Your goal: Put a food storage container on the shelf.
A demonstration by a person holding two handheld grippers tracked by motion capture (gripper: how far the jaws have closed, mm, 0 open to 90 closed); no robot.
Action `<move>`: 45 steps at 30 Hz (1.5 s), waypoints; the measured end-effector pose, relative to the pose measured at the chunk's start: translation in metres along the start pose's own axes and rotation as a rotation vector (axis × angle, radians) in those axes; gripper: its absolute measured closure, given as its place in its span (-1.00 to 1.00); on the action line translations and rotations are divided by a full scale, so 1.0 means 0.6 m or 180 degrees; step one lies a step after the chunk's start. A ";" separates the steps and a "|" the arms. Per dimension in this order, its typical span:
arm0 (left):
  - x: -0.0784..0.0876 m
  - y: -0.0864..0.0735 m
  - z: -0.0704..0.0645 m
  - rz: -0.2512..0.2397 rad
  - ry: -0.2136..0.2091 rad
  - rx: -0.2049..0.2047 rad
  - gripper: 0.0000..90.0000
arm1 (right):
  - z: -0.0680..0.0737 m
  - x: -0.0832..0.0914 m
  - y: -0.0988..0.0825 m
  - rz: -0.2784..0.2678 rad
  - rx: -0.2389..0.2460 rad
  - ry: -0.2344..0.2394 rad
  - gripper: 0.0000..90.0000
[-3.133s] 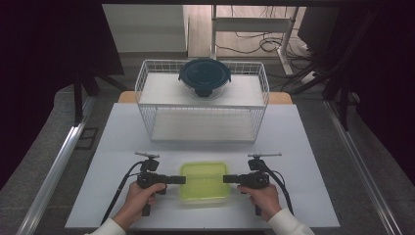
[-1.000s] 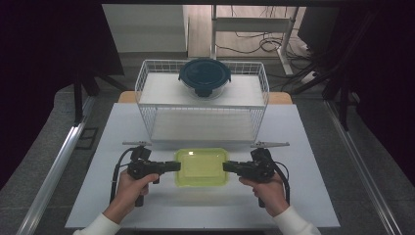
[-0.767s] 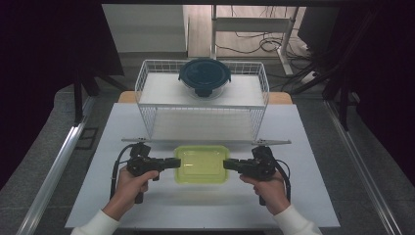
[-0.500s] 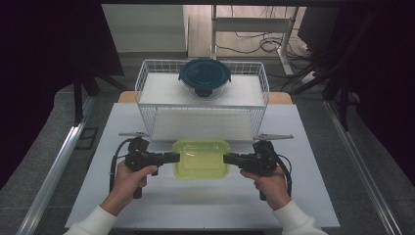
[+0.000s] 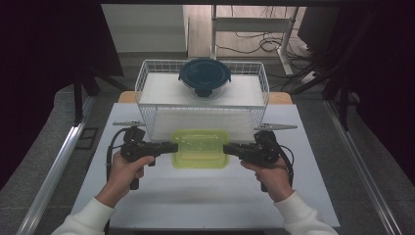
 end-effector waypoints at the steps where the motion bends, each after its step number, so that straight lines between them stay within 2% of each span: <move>1: 0.002 0.003 -0.001 -0.0004 0.0006 -0.0013 0.74 | 0.002 0.001 0.002 0.0001 -0.0006 0.0007 0.73; 8: 0.013 0.022 -0.008 -0.0034 0.0022 -0.0085 0.74 | 0.013 0.008 0.018 -0.0060 0.0063 0.0047 0.73; 27: 0.032 0.066 -0.013 -0.0156 0.0026 -0.0133 0.75 | 0.042 0.023 0.065 -0.0130 0.0220 0.0061 0.74; 45: 0.033 0.113 -0.010 -0.0209 0.0027 -0.0225 0.75 | 0.047 0.035 0.107 -0.0208 0.0282 0.0042 0.74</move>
Point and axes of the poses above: each handheld gripper's, and its own axes: x roughly backward along the jaws, y roughly out of its top, z roughly to its left, the point moved 5 cm from there along -x, roughly forward along the jaws, and after that the axes turned 13 degrees about -x, right-handed, at the moved point
